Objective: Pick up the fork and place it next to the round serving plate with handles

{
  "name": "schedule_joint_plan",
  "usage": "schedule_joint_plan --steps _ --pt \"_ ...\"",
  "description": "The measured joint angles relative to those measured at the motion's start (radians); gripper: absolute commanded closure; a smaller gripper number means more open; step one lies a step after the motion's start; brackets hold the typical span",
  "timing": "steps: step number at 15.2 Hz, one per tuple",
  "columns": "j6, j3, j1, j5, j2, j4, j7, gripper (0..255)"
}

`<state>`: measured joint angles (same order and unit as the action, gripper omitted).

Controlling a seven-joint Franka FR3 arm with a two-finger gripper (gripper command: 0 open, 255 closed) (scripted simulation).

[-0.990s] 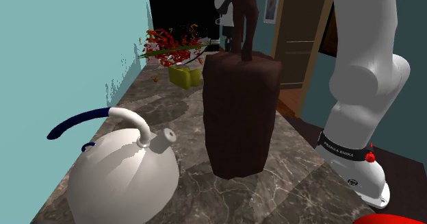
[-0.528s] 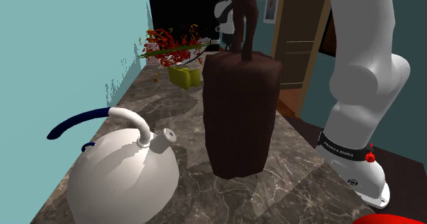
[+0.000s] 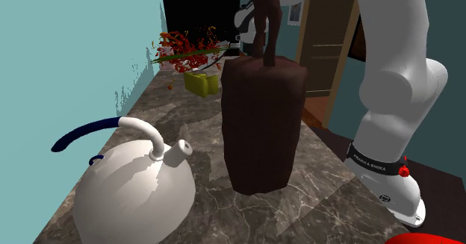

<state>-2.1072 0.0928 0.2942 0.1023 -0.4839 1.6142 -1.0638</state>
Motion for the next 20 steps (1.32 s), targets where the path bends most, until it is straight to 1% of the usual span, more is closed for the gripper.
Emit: schedule_joint_plan --steps 4,5,11,16,20 --pt "0.001 0.0 0.0 0.0 -0.003 -0.002 0.001 255" --pt "0.001 0.0 0.0 0.0 -0.004 -0.003 0.0 0" --pt "0.001 -0.002 -0.002 0.001 -0.007 -0.002 0.001 0" --pt "0.094 0.002 -0.001 -0.006 0.039 -0.051 0.006 0" --pt "0.105 0.003 0.0 -0.007 0.041 -0.058 0.006 0"
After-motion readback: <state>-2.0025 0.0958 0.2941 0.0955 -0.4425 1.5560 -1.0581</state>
